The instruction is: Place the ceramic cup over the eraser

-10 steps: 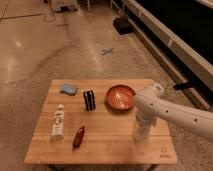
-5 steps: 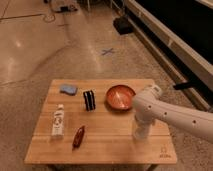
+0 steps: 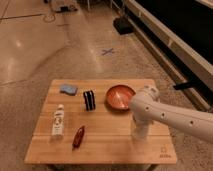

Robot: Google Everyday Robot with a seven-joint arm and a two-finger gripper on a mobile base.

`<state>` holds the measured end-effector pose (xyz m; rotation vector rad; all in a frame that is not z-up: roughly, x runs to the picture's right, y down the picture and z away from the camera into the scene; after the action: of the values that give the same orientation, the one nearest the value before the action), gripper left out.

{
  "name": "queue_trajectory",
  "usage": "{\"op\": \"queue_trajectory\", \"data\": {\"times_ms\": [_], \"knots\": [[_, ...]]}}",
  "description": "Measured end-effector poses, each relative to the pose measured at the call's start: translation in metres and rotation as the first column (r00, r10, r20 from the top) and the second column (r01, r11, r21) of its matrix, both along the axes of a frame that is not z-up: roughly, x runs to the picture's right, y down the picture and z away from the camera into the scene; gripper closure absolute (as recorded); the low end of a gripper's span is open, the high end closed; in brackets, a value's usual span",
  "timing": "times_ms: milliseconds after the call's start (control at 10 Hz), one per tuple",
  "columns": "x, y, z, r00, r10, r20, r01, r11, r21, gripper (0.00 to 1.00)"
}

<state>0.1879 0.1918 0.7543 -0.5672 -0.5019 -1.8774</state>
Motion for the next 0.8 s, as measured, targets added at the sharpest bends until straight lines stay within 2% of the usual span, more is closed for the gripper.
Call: {"op": "queue_trajectory", "data": {"times_ms": [200,400,500,600,800], "knots": [[-0.001,-0.001,0.001,1.0,-0.003,-0.004,0.003,1.0,0.007,0.52],[-0.003,-0.002,0.001,1.0,-0.001,-0.004,0.001,1.0,0.009,0.74],[-0.003,-0.003,0.001,1.0,0.002,-0.003,-0.002,1.0,0.009,0.81],[-0.004,-0.005,0.001,1.0,0.004,0.002,-0.004,1.0,0.008,0.86],[-0.006,-0.012,-0.003,1.0,0.006,0.022,-0.005,1.0,-0.008,0.86]]}}
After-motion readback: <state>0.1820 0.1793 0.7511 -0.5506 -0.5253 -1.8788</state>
